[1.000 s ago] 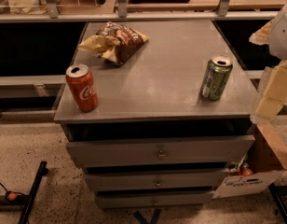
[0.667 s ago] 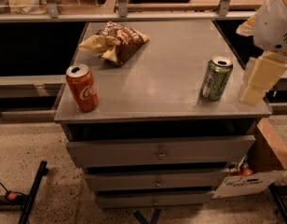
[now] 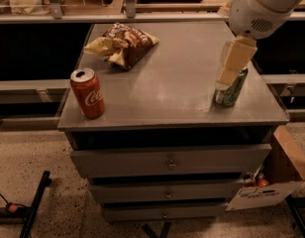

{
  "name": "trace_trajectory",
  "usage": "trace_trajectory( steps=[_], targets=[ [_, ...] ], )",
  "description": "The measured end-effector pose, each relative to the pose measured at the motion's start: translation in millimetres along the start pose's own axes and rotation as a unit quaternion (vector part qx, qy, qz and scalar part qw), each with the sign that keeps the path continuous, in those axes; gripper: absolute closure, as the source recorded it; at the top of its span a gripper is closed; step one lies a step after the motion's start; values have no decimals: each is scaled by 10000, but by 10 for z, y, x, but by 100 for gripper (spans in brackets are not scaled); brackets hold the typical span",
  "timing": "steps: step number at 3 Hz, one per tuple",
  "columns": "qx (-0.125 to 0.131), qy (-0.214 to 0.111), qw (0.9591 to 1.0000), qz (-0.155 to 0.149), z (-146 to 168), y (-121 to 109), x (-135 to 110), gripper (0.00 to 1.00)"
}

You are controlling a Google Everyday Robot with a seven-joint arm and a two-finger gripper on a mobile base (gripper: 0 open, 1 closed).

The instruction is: Pick brown chip bag

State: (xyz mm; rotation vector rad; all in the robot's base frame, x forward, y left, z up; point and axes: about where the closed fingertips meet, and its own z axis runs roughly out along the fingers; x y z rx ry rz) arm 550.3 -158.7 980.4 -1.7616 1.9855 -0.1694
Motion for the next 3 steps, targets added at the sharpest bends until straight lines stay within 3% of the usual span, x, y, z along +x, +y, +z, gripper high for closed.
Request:
trace_trajectory(
  steps=[1,2,3],
  targets=[
    [296,-307,9991,27,231,-262,-322,0],
    [296,-308,9991,27,231,-262,-323,0],
    [409,-510,9979,3,244,-356,-432,0]
  ],
)
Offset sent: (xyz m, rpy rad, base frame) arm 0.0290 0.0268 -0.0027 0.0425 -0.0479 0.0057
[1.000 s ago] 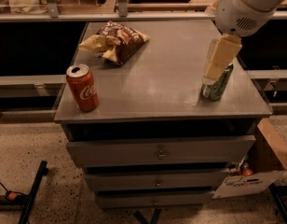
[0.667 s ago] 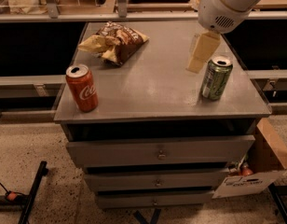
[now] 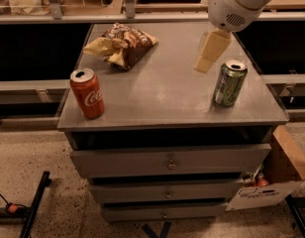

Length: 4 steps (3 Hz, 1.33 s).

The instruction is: Pick brown chip bag

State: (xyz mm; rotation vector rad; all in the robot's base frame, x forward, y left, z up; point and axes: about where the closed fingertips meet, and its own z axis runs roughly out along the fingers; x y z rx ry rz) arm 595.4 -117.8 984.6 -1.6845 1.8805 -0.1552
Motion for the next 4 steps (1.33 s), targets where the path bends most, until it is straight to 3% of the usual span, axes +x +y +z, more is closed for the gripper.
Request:
trace_trajectory(
  steps=[2,4],
  targets=[
    [542,-471,9974,-80,233,-604,-422,0],
    [800,-757,9934,-315,748,-969,-887,0]
  ],
)
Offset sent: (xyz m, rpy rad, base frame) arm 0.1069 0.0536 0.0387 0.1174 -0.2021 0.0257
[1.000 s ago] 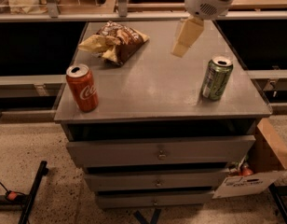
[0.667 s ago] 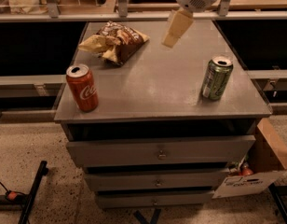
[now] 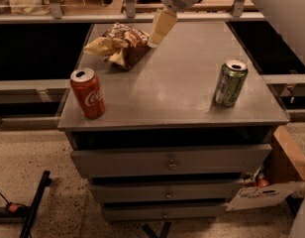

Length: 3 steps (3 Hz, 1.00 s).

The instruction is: Pick brown chip bag

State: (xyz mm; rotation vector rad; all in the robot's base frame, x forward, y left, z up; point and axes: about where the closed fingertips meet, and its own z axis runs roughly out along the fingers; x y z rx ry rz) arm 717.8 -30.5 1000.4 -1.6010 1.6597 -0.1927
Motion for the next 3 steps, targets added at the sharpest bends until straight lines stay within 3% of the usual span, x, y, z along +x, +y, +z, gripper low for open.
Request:
trace_trajectory(
  steps=[3],
  targets=[
    [43,-432,9987,-280,973,50,-306,0]
  ],
)
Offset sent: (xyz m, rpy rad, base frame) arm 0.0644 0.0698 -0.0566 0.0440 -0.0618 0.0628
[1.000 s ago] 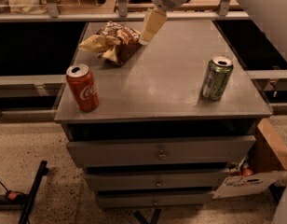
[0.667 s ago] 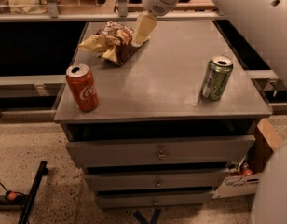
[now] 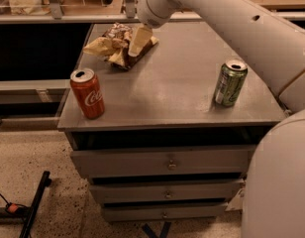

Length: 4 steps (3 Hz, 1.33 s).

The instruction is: Pick brown chip bag

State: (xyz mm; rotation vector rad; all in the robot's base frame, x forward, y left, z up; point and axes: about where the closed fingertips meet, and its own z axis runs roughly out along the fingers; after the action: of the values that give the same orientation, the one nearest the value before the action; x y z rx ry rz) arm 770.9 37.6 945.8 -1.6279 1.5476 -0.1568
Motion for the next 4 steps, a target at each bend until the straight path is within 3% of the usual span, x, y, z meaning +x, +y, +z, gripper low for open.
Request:
trace_trajectory(
  steps=[3,4],
  targets=[
    [-278,-478,9974,-469,488,283,-180,0],
    [-492,-520,9967,-376,615,354,-147,0]
  ],
)
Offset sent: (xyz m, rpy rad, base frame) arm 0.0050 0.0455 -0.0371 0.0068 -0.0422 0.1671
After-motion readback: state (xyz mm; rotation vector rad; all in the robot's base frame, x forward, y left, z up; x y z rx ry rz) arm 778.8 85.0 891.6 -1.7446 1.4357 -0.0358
